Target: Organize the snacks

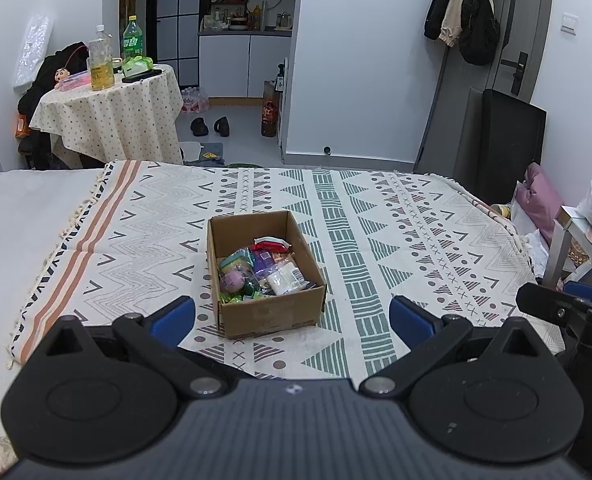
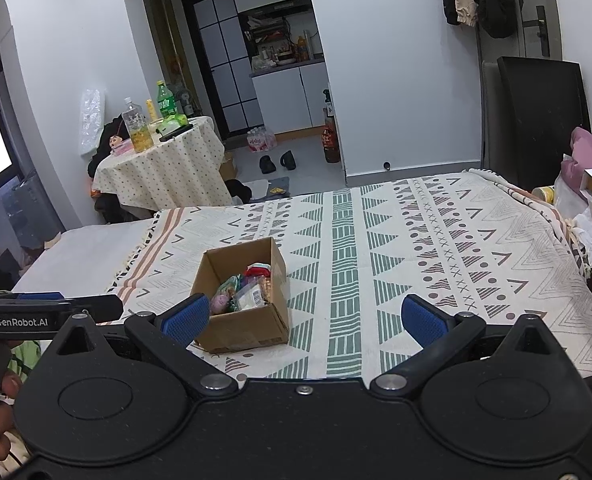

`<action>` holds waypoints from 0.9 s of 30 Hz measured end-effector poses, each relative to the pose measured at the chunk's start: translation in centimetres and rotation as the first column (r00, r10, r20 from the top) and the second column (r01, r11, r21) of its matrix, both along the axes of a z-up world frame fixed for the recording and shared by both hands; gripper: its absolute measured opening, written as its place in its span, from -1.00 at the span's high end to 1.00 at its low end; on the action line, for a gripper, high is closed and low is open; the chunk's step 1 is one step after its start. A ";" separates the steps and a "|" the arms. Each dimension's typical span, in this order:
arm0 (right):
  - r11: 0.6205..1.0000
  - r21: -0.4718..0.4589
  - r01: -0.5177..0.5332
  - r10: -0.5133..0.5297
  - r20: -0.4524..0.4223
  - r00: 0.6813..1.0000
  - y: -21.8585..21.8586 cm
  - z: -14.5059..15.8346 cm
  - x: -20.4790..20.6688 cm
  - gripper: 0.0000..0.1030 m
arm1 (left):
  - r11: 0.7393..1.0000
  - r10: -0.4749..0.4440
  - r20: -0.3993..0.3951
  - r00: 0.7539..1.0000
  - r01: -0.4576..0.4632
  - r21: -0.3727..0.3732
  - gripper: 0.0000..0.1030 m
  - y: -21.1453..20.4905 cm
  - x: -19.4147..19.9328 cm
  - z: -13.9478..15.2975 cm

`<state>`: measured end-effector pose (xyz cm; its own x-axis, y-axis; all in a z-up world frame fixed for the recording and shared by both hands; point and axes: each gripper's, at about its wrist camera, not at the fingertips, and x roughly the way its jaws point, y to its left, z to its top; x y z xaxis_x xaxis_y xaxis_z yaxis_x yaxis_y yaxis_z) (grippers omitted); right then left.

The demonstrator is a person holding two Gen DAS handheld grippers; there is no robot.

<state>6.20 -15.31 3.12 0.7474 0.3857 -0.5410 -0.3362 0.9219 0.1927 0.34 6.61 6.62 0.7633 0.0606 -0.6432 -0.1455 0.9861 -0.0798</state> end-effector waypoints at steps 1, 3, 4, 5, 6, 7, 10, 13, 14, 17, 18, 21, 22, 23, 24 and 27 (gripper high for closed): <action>1.000 0.000 0.000 0.000 0.002 1.000 0.0 0.0 -0.1 -1.00 | 1.000 0.000 0.000 1.000 0.000 0.000 -0.99 0.0 0.0 0.0; 1.000 0.000 -0.001 0.001 0.004 1.000 -0.1 0.1 -0.1 -1.00 | 1.000 0.001 -0.001 1.000 -0.001 -0.001 -0.99 0.0 0.0 0.0; 1.000 0.000 -0.002 0.002 0.005 1.000 -0.1 0.1 -0.2 -1.00 | 1.000 0.000 -0.001 1.000 0.000 0.000 -0.99 0.0 0.0 0.0; 1.000 0.001 -0.004 0.004 0.006 1.000 -0.1 0.2 -0.2 -1.00 | 1.000 0.000 -0.001 1.000 0.000 0.000 -0.99 0.0 0.0 0.0; 1.000 0.001 -0.004 0.004 0.007 1.000 0.0 0.2 -0.3 -1.00 | 1.000 -0.001 -0.001 1.000 0.001 0.001 -0.99 0.0 0.0 0.0; 1.000 0.000 -0.004 0.004 0.008 1.000 0.0 0.2 -0.3 -1.00 | 1.000 -0.001 -0.001 1.000 0.001 0.001 -0.99 0.0 0.0 0.0; 1.000 0.002 -0.005 0.005 0.010 1.000 0.0 0.2 -0.4 -1.00 | 1.000 0.001 0.000 1.000 -0.001 0.001 -0.99 0.0 0.0 0.0; 1.000 0.001 -0.005 0.005 0.009 1.000 0.0 0.2 -0.4 -1.00 | 1.000 0.002 0.000 1.000 -0.002 0.001 -0.99 0.0 -0.1 0.1; 1.000 0.001 -0.005 0.005 0.010 1.000 0.0 0.2 -0.4 -1.00 | 1.000 0.001 0.000 1.000 -0.001 0.001 -0.99 0.0 -0.1 0.1; 1.000 0.001 -0.006 0.006 0.012 1.000 0.0 0.2 -0.5 -1.00 | 1.000 0.001 0.000 1.000 -0.001 0.001 -0.99 0.0 -0.1 0.1; 1.000 0.001 -0.006 0.006 0.011 1.000 0.0 0.3 -0.5 -1.00 | 1.000 0.002 0.000 1.000 -0.002 0.000 -0.99 0.0 -0.2 0.2; 1.000 0.001 -0.006 0.006 0.011 1.000 0.1 0.3 -0.6 -1.00 | 1.000 0.002 0.000 1.000 -0.002 0.001 -0.99 0.0 -0.3 0.2; 1.000 0.001 -0.005 0.005 0.012 1.000 0.1 0.3 -0.6 -1.00 | 1.000 0.002 -0.001 1.000 -0.002 0.000 -0.99 0.1 -0.3 0.2; 1.000 0.002 -0.005 0.005 0.012 1.000 0.1 0.3 -0.6 -1.00 | 1.000 0.002 0.000 1.000 -0.002 0.000 -0.99 0.1 -0.3 0.3; 1.000 0.002 -0.005 0.005 0.012 1.000 0.1 0.3 -0.6 -1.00 | 1.000 0.002 0.000 1.000 -0.002 0.001 -0.99 0.0 -0.3 0.2; 1.000 0.001 -0.005 0.005 0.011 1.000 0.1 0.3 -0.6 -1.00 | 1.000 0.002 -0.001 1.000 -0.002 0.001 -0.99 0.0 -0.3 0.2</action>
